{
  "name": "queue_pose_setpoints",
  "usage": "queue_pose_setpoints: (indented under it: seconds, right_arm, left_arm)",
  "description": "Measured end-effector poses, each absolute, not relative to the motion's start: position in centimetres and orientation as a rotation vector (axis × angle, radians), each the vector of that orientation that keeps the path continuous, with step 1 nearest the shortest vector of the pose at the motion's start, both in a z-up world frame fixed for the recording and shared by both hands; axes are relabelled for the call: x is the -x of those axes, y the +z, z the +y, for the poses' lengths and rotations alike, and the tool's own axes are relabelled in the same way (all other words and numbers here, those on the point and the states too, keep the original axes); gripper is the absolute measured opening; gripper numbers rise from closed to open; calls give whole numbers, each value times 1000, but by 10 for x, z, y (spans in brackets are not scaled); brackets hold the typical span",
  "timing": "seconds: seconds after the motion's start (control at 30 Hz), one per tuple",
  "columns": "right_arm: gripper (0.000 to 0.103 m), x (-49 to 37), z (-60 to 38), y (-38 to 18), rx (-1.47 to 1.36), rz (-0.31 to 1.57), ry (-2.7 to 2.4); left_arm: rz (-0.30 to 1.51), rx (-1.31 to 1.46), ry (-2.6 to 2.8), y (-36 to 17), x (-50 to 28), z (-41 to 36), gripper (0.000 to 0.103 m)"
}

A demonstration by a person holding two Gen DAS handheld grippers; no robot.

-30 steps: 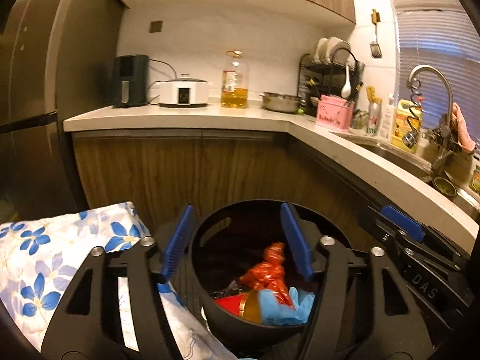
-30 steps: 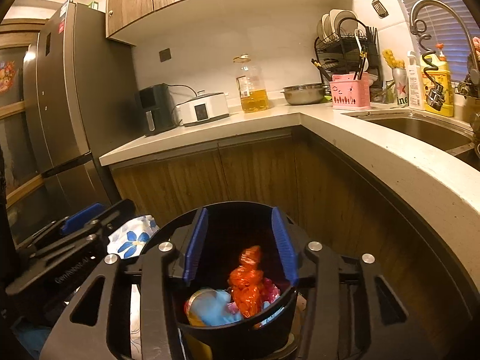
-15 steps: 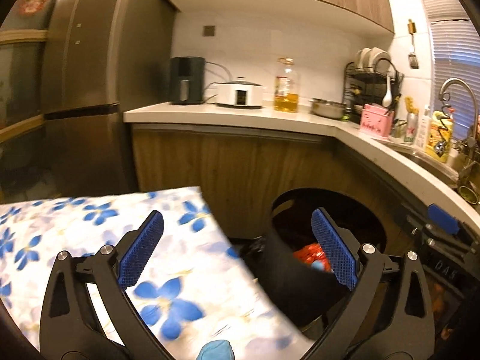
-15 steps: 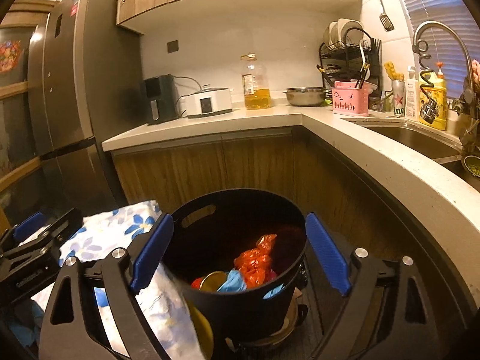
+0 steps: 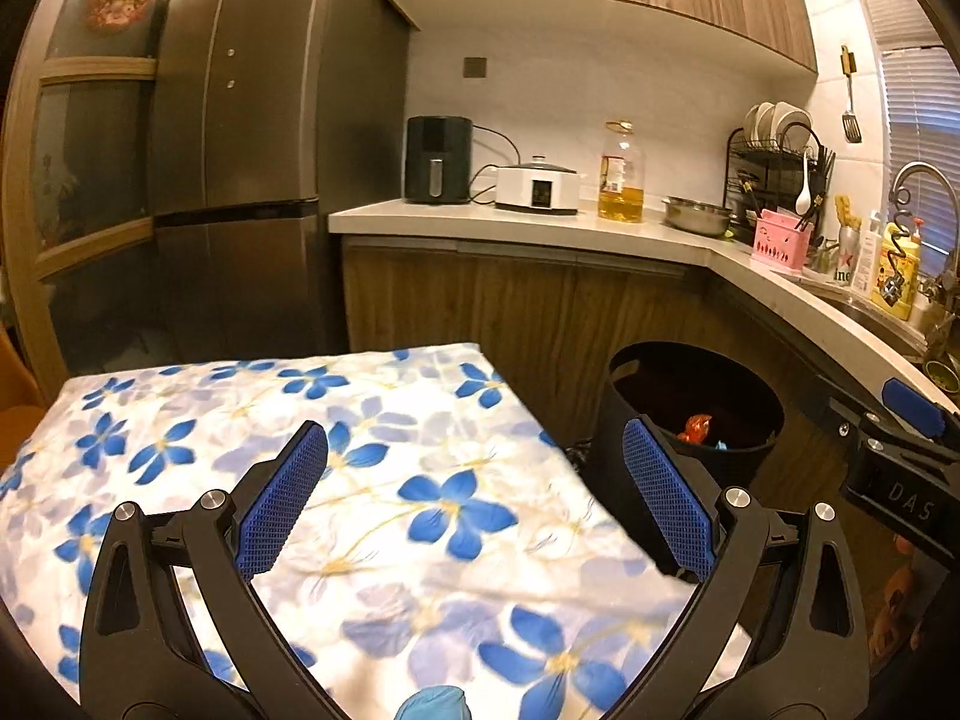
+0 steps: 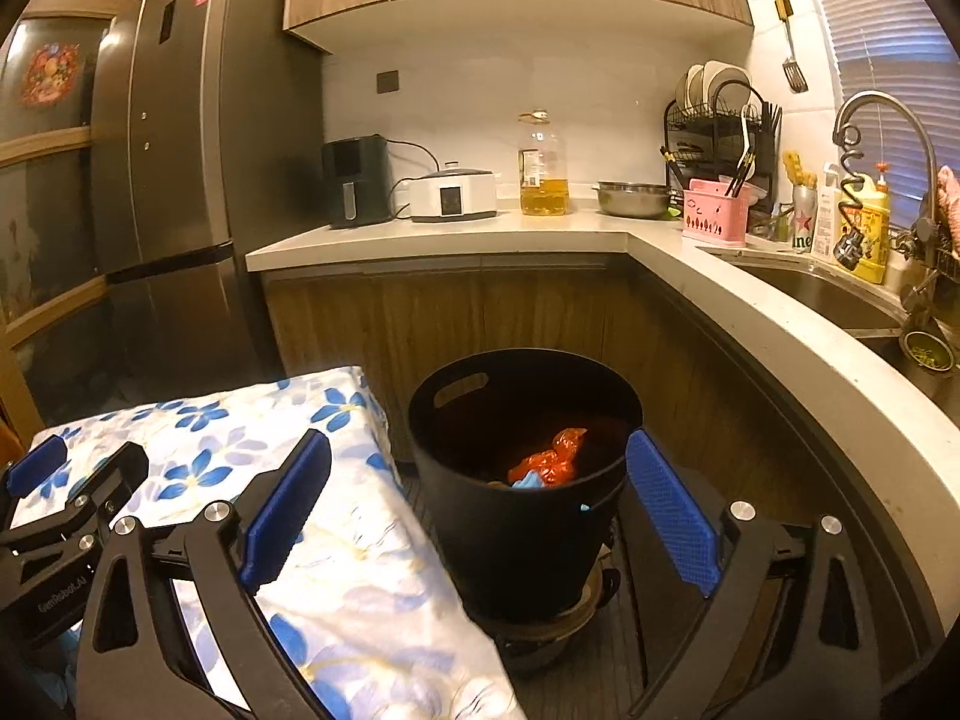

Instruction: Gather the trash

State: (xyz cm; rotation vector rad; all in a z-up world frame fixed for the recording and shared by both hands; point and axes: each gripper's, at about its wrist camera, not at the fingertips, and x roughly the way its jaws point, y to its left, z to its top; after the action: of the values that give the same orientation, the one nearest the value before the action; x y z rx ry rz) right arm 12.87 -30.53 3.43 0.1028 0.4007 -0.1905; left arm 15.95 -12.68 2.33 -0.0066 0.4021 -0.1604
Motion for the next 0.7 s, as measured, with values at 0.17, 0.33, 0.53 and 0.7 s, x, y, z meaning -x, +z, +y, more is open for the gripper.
queue_pose_setpoints:
  seconds: [0.17,0.33,0.53,0.7]
  right_arm:
    - [97,-101,-288,41,-99,388,-200]
    - [97,-71,-266,43,-70,376,-216]
    - [97,-43,-246,40,-48,375,-226]
    - [97,-24,-233,38,-35,378,-229]
  left_arm:
    - [394,23,-161,29,-135,-108,97]
    - [385,26,-156,29,-108,-91,97]
    - [378,40,-150,27,-81,-71,97]
    - [377,48,-146,24,-64,-59,97]
